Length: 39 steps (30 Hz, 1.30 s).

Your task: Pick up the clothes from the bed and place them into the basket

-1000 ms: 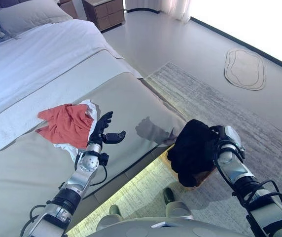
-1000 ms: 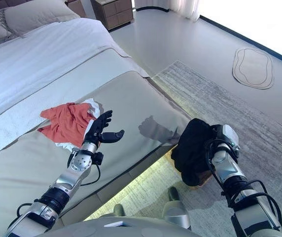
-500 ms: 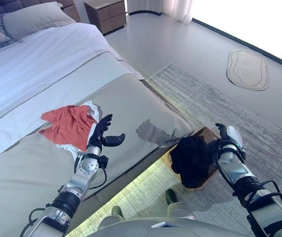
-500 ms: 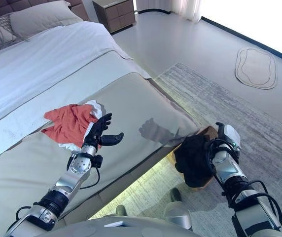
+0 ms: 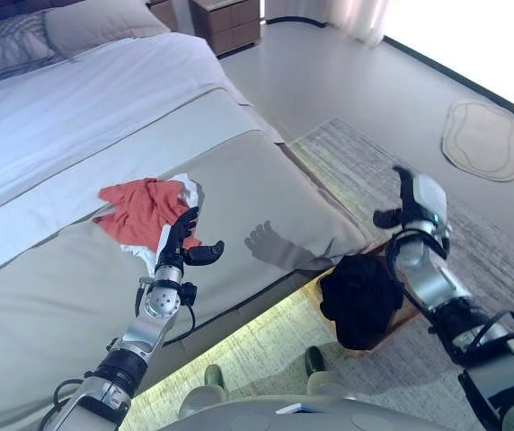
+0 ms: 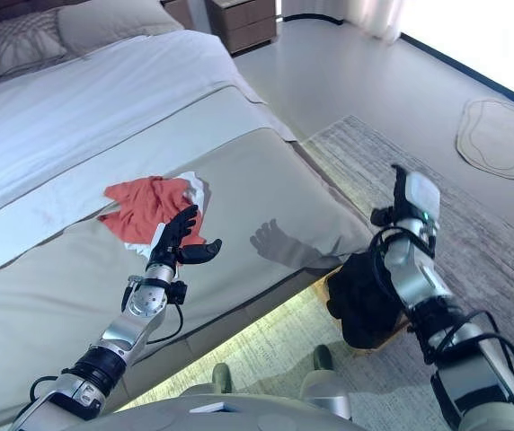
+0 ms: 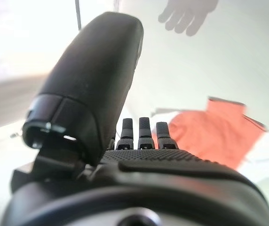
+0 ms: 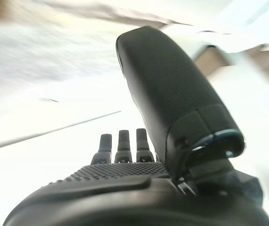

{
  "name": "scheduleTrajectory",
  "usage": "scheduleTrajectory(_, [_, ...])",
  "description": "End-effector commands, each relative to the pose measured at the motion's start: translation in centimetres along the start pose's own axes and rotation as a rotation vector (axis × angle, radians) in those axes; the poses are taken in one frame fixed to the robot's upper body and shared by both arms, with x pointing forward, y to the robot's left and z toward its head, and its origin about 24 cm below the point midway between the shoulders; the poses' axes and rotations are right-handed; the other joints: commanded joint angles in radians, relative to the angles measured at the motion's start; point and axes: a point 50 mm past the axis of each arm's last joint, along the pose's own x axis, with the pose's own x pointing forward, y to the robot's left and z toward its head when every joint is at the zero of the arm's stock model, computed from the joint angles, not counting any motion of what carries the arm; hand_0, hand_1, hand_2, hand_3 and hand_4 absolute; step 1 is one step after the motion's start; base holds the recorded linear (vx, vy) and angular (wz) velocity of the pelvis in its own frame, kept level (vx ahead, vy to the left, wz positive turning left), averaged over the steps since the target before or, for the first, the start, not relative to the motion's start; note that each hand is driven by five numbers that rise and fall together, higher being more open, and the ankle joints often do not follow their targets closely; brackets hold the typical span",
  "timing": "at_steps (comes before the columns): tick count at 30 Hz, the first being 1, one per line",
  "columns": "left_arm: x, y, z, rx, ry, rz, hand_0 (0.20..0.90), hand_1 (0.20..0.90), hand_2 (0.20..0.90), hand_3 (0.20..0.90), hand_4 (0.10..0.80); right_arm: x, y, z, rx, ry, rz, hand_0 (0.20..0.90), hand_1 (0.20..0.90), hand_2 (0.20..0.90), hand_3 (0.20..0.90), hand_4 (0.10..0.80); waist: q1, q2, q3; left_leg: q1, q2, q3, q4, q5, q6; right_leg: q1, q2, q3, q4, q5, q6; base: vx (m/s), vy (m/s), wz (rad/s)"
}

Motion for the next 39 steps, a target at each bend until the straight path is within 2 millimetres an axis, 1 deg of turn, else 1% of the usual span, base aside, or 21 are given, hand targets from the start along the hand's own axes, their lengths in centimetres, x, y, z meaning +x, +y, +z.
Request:
scheduleTrajectory(1, [1.2,1.9,3.0,0.029,-0.141,0.069,0.9,0.9,0.9,0.9,0.8,2.9,-5.6,7.9,-0.026,-0.347,-0.217,0.9,0.9,0.9,0.9,0.8,0.088,-0.041,-0.032,-0.032,0.027,-0.076,0.01,-0.039,0.003,-0.019,-0.057,-0.049,0.074,-0.036,-0.033,-0.01,0.024,0.38])
scheduleTrajectory(2, [1.1,2.3,2.5,0.029,-0.125,0.074,0.9,0.9,0.9,0.9,0.8,3.4,-6.1,8.8,-0.035,-0.366,-0.22,0.9,0.9,0.9,0.9,0.8,0.114,-0.044,-0.028,-0.041,0.023,-0.093,0.021,-0.038,0.003,-0.014,-0.065,-0.072,0.079,-0.041,-0.035,0.007,0.027,0.43])
scheduleTrajectory(4, [0.9,2.6,2.0,0.029,-0.11,0.078,0.9,0.9,0.9,0.9,0.8,3.7,-6.3,9.3,-0.043,-0.385,-0.224,0.9,0.9,0.9,0.9,0.8,0.137,-0.046,-0.025,-0.05,0.018,-0.11,0.029,-0.037,0.003,-0.008,-0.072,-0.095,0.083,-0.046,-0.036,0.035,0.043,0.42])
scheduleTrajectory(6, [0.5,3.0,1.3,0.031,-0.096,0.076,0.9,0.9,0.9,0.9,0.8,4.1,-6.6,10.2,-0.052,-0.399,-0.23,0.9,0.9,0.9,0.9,0.8,0.172,-0.046,-0.018,-0.061,0.008,-0.14,0.038,-0.033,0.005,0.006,-0.081,-0.127,0.085,-0.05,-0.037,0.066,0.065,0.46])
scheduleTrajectory(7, [0.2,3.3,1.0,0.033,-0.091,0.074,0.9,0.9,0.9,0.9,0.8,4.4,-6.8,10.8,-0.056,-0.405,-0.235,0.9,0.9,0.9,0.9,0.8,0.201,-0.046,-0.01,-0.06,0.002,-0.158,0.038,-0.037,0.005,0.022,-0.086,-0.153,0.087,-0.059,-0.035,0.072,0.071,0.51])
scheduleTrajectory(10, [-0.1,3.7,0.8,0.03,-0.099,0.071,0.9,0.9,0.9,0.9,0.8,4.8,-7.1,11.7,-0.077,-0.411,-0.25,0.9,0.9,0.9,0.9,0.8,0.241,-0.045,0.004,-0.078,-0.012,-0.189,0.044,-0.034,0.006,0.031,-0.098,-0.188,0.094,-0.065,-0.03,0.037,0.083,0.56])
scheduleTrajectory(13, [-0.2,4.0,1.3,0.029,-0.131,0.057,0.9,0.9,0.9,0.9,0.8,5.5,-8.2,13.0,-0.119,-0.416,-0.278,0.9,0.9,0.9,0.9,0.8,0.29,-0.041,0.029,-0.107,-0.031,-0.23,0.048,-0.025,0.009,0.035,-0.109,-0.228,0.095,-0.066,-0.024,0.014,0.108,0.56])
scheduleTrajectory(15, [-0.1,4.1,2.0,0.035,-0.168,0.051,0.9,0.9,0.9,0.9,0.8,6.1,-9.2,14.3,-0.142,-0.423,-0.312,0.9,0.9,0.9,0.9,0.8,0.321,-0.036,0.054,-0.137,-0.044,-0.252,0.049,-0.021,0.009,0.023,-0.119,-0.25,0.09,-0.059,-0.015,-0.041,0.098,0.5])
scheduleTrajectory(17, [0.2,4.2,2.9,0.034,-0.209,0.057,0.9,0.9,0.9,0.9,0.8,6.5,-10.7,16.1,-0.153,-0.437,-0.353,0.9,0.9,0.9,0.9,0.8,0.35,-0.034,0.091,-0.175,-0.056,-0.268,0.055,-0.016,0.012,-0.001,-0.126,-0.271,0.096,-0.056,-0.015,-0.031,0.101,0.5])
scheduleTrajectory(19, [0.3,4.3,3.3,0.029,-0.23,0.061,0.9,0.9,0.9,0.9,0.8,6.7,-11.3,16.9,-0.162,-0.446,-0.366,0.9,0.9,0.9,0.9,0.8,0.362,-0.034,0.108,-0.196,-0.062,-0.276,0.059,-0.014,0.013,-0.013,-0.13,-0.28,0.102,-0.055,-0.016,-0.013,0.082,0.34])
scheduleTrajectory(20, [0.3,4.4,3.9,0.024,-0.252,0.064,0.9,0.9,0.9,0.9,0.8,6.7,-11.7,17.6,-0.18,-0.456,-0.378,0.9,0.9,0.9,0.9,0.8,0.373,-0.033,0.124,-0.214,-0.068,-0.281,0.065,-0.013,0.016,-0.023,-0.134,-0.288,0.11,-0.057,-0.017,-0.008,0.101,0.22])
scheduleTrajectory(23, [0.3,4.5,5.1,0.001,-0.318,0.066,0.9,0.9,0.9,0.9,0.8,6.7,-12.8,18.8,-0.242,-0.467,-0.415,0.9,0.9,0.9,0.9,0.8,0.398,-0.031,0.178,-0.271,-0.09,-0.296,0.106,-0.018,0.022,-0.064,-0.152,-0.316,0.161,-0.066,-0.022,-0.019,0.085,0.21])
scheduleTrajectory(26, [0.0,4.5,6.4,0.009,-0.395,0.06,0.9,0.9,0.9,0.9,0.8,7.2,-14.1,19.0,-0.287,-0.43,-0.44,0.9,0.9,0.9,0.9,0.8,0.428,-0.027,0.256,-0.329,-0.107,-0.31,0.171,-0.032,0.025,-0.111,-0.167,-0.343,0.223,-0.073,-0.022,-0.038,0.038,0.18])
scheduleTrajectory(28, [-0.1,4.4,6.9,0.016,-0.425,0.058,0.9,0.9,0.9,0.9,0.8,7.5,-14.5,19.1,-0.311,-0.409,-0.447,0.9,0.9,0.9,0.9,0.8,0.436,-0.024,0.284,-0.354,-0.114,-0.314,0.186,-0.032,0.029,-0.133,-0.17,-0.345,0.241,-0.074,-0.02,-0.036,0.024,0.14])
scheduleTrajectory(29, [-0.2,4.5,7.4,0.013,-0.452,0.06,0.9,0.9,0.9,0.9,0.8,7.8,-15.0,19.1,-0.326,-0.393,-0.461,0.9,0.9,0.9,0.9,0.8,0.442,-0.02,0.31,-0.378,-0.121,-0.319,0.199,-0.03,0.034,-0.151,-0.169,-0.344,0.252,-0.074,-0.02,-0.057,0.012,0.1])
scheduleTrajectory(31, [-0.3,4.4,7.7,-0.007,-0.469,0.059,0.9,0.9,0.9,0.9,0.8,8.1,-15.2,18.7,-0.364,-0.356,-0.459,0.9,0.9,0.9,0.9,0.8,0.446,-0.018,0.313,-0.433,-0.131,-0.327,0.221,-0.03,0.039,-0.201,-0.168,-0.343,0.274,-0.075,-0.021,0.003,-0.014,0.14])
scheduleTrajectory(32, [-0.5,4.3,7.8,-0.019,-0.476,0.057,0.9,0.9,0.9,0.9,0.8,8.4,-15.0,18.3,-0.388,-0.33,-0.456,0.9,0.9,0.9,0.9,0.8,0.451,-0.017,0.313,-0.448,-0.127,-0.328,0.232,-0.055,0.041,-0.231,-0.162,-0.335,0.305,-0.098,-0.016,0.057,-0.043,0.13])
scheduleTrajectory(37, [-1.0,4.1,7.9,-0.04,-0.501,0.055,0.9,0.9,0.9,0.9,0.8,9.5,-15.5,16.3,-0.493,-0.207,-0.435,0.9,0.9,0.9,0.9,0.8,0.454,-0.01,0.313,-0.556,-0.139,-0.337,0.276,-0.055,0.055,-0.362,-0.157,-0.326,0.382,-0.106,-0.011,0.016,0.005,0.04])
scheduleTrajectory(39, [-1.2,4.0,8.2,-0.06,-0.525,0.061,0.9,0.9,0.9,0.9,0.8,9.7,-16.0,15.8,-0.535,-0.165,-0.434,0.9,0.9,0.9,0.9,0.8,0.453,-0.005,0.313,-0.606,-0.151,-0.34,0.299,-0.055,0.061,-0.411,-0.155,-0.325,0.41,-0.116,-0.015,-0.033,0.037,-0.02])
